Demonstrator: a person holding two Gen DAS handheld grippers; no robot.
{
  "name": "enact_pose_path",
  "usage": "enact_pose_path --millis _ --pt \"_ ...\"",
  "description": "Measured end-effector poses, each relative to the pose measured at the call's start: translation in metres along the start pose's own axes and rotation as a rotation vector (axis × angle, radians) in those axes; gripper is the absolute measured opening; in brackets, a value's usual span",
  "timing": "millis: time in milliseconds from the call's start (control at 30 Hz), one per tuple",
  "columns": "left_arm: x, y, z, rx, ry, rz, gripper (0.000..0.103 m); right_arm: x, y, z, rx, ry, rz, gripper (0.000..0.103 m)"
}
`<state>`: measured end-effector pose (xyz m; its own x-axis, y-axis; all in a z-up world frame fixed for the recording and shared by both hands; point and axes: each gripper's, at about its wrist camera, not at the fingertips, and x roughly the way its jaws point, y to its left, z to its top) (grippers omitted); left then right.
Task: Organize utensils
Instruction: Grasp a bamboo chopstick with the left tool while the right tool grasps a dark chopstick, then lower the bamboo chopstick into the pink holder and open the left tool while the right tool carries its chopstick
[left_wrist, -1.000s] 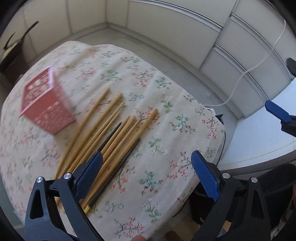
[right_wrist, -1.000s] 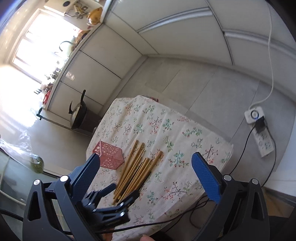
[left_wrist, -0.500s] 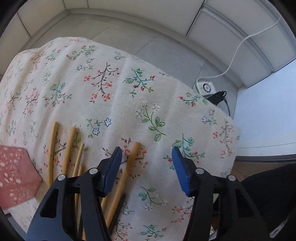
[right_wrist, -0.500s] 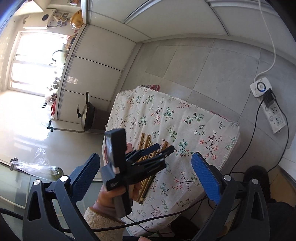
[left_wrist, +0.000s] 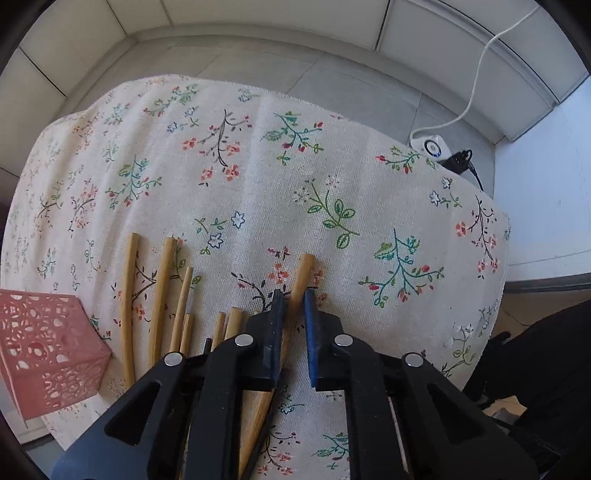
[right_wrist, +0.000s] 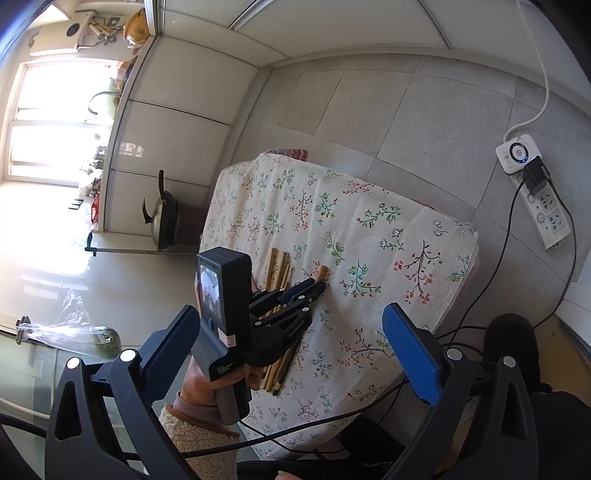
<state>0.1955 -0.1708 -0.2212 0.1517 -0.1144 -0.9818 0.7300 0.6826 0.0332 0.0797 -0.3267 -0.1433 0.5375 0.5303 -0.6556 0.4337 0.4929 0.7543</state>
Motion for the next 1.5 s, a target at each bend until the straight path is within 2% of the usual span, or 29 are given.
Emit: enact_pose_path --millis 100,267,333,467,500,567,633,667,733,800,867,1000,1167,1300,1367,1400,1500 --pt "-0.012 0.001 -0.008 -0.045 -0.073 0.005 0.009 0.007 -0.001 0.000 0.008 -0.002 -0.036 0.096" --pt "-0.073 0.027 -0.046 -0.182 -0.249 -0.041 0.007 0.026 0.001 0.001 0.016 -0.014 -0.128 0.096" --pt "-0.103 0.036 -0.069 -0.220 -0.333 -0.046 0.007 0.044 0.009 -0.001 -0.005 0.015 -0.167 0.096" --pt "-0.156 0.060 -0.108 -0.304 -0.478 -0.031 0.007 0.100 0.032 -0.012 -0.081 0.131 -0.256 0.096" --pt "-0.169 0.065 -0.119 -0.324 -0.515 -0.030 0.007 0.113 0.036 -0.014 -0.092 0.152 -0.274 0.093" --pt "-0.189 0.071 -0.140 -0.352 -0.573 -0.041 0.007 0.138 0.041 -0.018 -0.086 0.197 -0.281 0.082" --pt "-0.209 0.078 -0.158 -0.374 -0.627 -0.039 0.007 0.162 0.039 -0.018 -0.046 0.259 -0.279 0.065" --pt "-0.218 0.080 -0.165 -0.383 -0.655 -0.037 0.007 0.170 0.038 -0.018 -0.039 0.275 -0.285 0.059" --pt "-0.232 0.084 -0.173 -0.395 -0.702 -0.035 0.007 0.183 0.037 -0.020 -0.044 0.285 -0.322 0.039" --pt "-0.246 0.087 -0.179 -0.395 -0.747 -0.040 0.007 0.190 0.037 -0.026 -0.038 0.302 -0.336 0.028" --pt "-0.257 0.087 -0.184 -0.386 -0.782 -0.038 0.007 0.197 0.040 -0.036 -0.052 0.334 -0.334 0.024" --pt "-0.274 0.086 -0.191 -0.379 -0.836 -0.014 0.007 0.207 0.054 -0.051 -0.140 0.353 -0.365 0.023" --pt "-0.292 0.091 -0.207 -0.424 -0.915 0.009 0.007 0.225 0.061 -0.061 -0.161 0.394 -0.376 0.023" --pt "-0.296 0.099 -0.212 -0.470 -0.954 0.022 0.007 0.246 0.067 -0.077 -0.224 0.437 -0.429 0.023" --pt "-0.296 0.100 -0.213 -0.480 -0.958 0.025 0.007 0.250 0.070 -0.081 -0.254 0.416 -0.460 0.015" --pt "-0.295 0.101 -0.213 -0.486 -0.959 0.028 0.007 0.251 0.072 -0.082 -0.273 0.405 -0.477 0.007" --pt "-0.293 0.105 -0.215 -0.520 -0.965 0.029 0.007 0.248 0.067 -0.085 -0.262 0.377 -0.445 0.005"
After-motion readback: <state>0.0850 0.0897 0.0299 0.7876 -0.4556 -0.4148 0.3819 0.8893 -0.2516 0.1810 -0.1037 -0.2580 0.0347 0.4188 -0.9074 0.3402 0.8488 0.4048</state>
